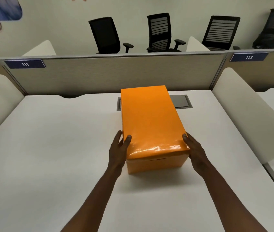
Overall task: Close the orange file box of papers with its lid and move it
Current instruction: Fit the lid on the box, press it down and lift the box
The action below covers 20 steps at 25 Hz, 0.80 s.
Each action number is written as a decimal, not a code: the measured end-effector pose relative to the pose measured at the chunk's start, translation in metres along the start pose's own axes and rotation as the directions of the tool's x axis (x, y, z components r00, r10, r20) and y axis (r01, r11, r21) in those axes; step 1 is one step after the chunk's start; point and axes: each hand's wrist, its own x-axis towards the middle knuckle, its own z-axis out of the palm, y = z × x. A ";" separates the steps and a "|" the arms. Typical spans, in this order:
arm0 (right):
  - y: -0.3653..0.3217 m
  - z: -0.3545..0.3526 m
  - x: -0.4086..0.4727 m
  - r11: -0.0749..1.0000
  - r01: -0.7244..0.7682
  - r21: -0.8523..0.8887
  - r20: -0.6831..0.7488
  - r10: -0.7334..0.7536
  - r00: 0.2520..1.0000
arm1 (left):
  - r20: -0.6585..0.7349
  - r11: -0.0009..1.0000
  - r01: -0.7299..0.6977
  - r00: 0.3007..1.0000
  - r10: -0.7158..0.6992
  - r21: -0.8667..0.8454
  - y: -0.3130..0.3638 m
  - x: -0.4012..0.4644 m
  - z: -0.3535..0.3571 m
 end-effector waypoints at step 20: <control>0.025 -0.001 -0.021 0.866 0.357 -0.349 0.200 -0.304 0.932 | 0.043 0.841 -0.328 0.938 0.344 0.430 -0.040 -0.047 -0.007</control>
